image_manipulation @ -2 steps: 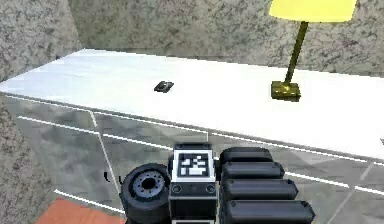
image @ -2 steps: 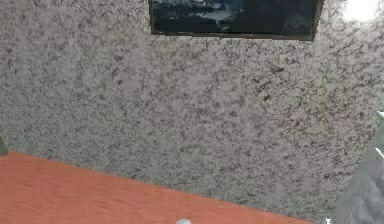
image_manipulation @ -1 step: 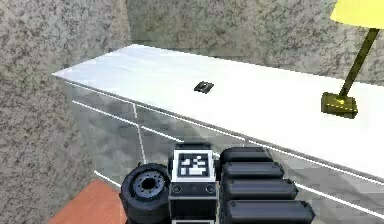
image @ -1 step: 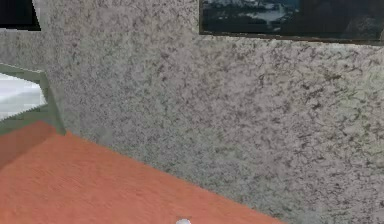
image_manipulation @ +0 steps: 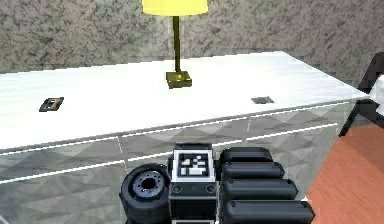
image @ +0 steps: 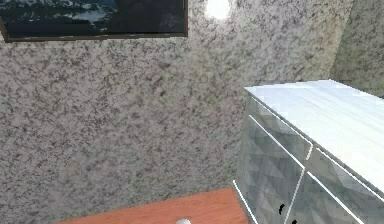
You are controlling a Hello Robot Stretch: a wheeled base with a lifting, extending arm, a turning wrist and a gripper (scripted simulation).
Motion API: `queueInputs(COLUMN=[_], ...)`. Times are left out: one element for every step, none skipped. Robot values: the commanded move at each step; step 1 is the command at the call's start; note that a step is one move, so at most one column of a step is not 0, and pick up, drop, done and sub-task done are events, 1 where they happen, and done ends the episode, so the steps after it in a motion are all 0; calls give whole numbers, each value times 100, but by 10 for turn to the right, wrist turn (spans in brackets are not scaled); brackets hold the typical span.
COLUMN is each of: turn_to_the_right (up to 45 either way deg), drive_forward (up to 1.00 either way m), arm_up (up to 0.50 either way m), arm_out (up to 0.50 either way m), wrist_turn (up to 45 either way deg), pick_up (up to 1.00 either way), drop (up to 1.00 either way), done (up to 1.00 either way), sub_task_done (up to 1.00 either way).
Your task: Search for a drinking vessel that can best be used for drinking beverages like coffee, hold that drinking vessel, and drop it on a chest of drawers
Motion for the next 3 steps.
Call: queueInputs(turn_to_the_right=[0,0,0], drive_forward=[0,0,0], arm_up=[0,0,0], arm_out=[48,0,0], wrist_turn=[0,450,150], pick_up=[0,0,0], drop=[0,0,0], done=[0,0,0], sub_task_done=[0,0,0])
